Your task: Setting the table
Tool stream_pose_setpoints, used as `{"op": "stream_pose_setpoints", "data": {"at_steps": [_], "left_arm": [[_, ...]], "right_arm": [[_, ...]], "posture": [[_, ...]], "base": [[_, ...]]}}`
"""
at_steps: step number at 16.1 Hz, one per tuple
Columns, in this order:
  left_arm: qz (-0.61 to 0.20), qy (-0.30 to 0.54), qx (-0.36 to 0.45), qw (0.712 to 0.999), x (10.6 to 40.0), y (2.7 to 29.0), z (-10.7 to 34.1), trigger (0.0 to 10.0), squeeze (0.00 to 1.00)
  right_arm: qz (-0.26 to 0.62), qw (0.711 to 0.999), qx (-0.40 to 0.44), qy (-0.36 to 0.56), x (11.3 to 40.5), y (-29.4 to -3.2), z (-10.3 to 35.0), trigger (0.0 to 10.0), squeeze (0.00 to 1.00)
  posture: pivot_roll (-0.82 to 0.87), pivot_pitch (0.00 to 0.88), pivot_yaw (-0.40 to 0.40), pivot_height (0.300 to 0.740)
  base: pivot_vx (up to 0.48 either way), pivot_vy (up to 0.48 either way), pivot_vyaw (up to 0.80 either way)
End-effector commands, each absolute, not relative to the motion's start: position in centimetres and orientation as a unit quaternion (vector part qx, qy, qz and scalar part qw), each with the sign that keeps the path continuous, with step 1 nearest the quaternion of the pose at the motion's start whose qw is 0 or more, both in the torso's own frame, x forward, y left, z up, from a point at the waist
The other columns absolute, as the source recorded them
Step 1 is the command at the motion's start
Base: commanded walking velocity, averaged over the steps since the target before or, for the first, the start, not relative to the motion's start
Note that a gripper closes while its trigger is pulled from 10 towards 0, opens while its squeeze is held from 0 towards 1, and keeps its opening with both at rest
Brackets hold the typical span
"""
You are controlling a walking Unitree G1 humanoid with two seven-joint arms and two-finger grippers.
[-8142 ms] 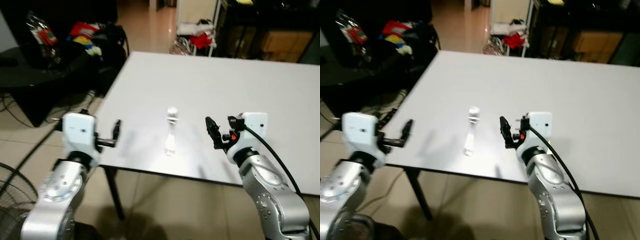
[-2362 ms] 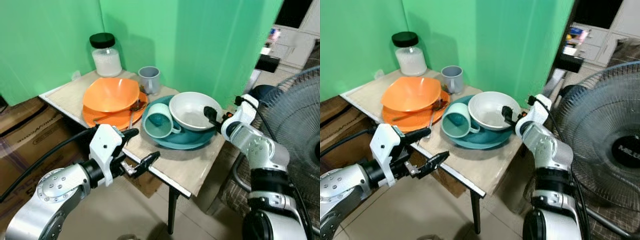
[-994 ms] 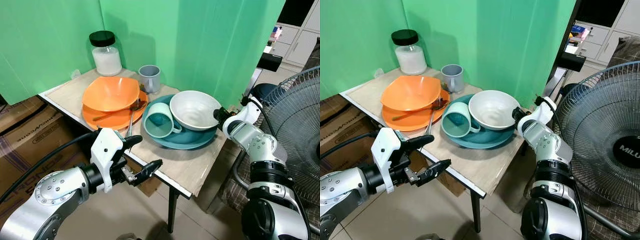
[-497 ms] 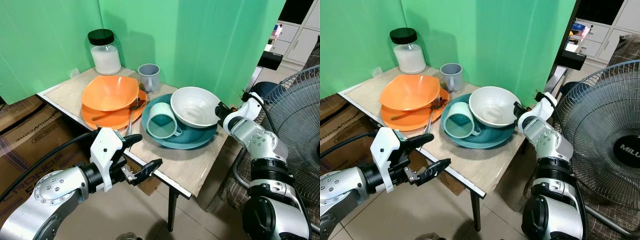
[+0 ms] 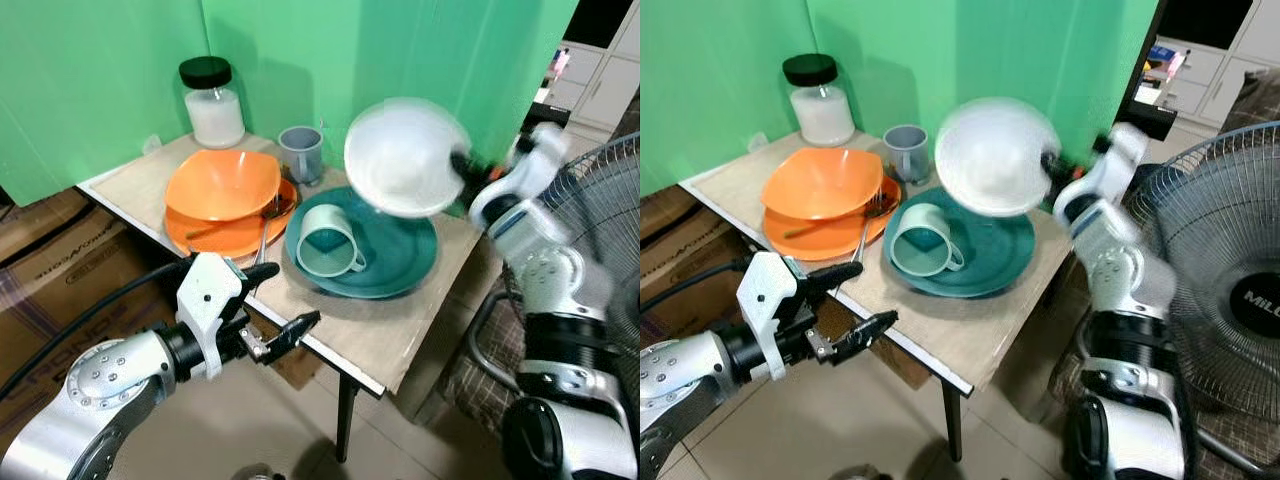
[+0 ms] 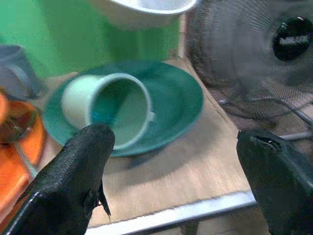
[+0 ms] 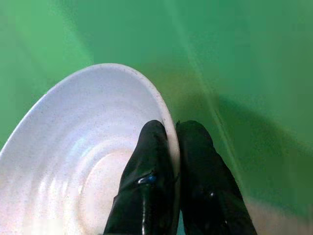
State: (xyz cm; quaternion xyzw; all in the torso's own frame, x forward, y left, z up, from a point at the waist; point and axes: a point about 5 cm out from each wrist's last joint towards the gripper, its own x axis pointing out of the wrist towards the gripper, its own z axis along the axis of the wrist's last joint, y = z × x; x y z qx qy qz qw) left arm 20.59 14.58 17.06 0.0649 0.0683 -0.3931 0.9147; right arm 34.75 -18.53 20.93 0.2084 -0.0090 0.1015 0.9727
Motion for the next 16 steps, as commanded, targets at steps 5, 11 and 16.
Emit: {"op": "stream_pose_setpoints", "data": {"at_steps": [5,11,16], "left_arm": [[-0.251,0.016,0.067,0.966,22.2,14.8,17.9,10.0,0.00],[-0.227,0.001,0.082,0.970,22.8,14.0,17.6,10.0,0.00],[-0.208,-0.012,0.084,0.974,23.0,14.0,17.7,10.0,0.00]], "right_arm": [[0.166,0.976,0.113,-0.078,27.6,-16.3,22.4,10.0,0.00],[0.108,0.989,0.080,-0.056,25.5,-16.2,20.2,10.0,0.00],[0.085,0.992,0.081,-0.046,25.5,-16.2,19.2,10.0,0.00]], "posture": [[0.08,0.000,0.034,0.740],[0.06,0.000,0.036,0.740],[0.07,0.000,0.017,0.740]], "base": [[0.000,0.000,0.00],[0.000,0.000,-0.57],[0.000,0.000,-0.64]]}}
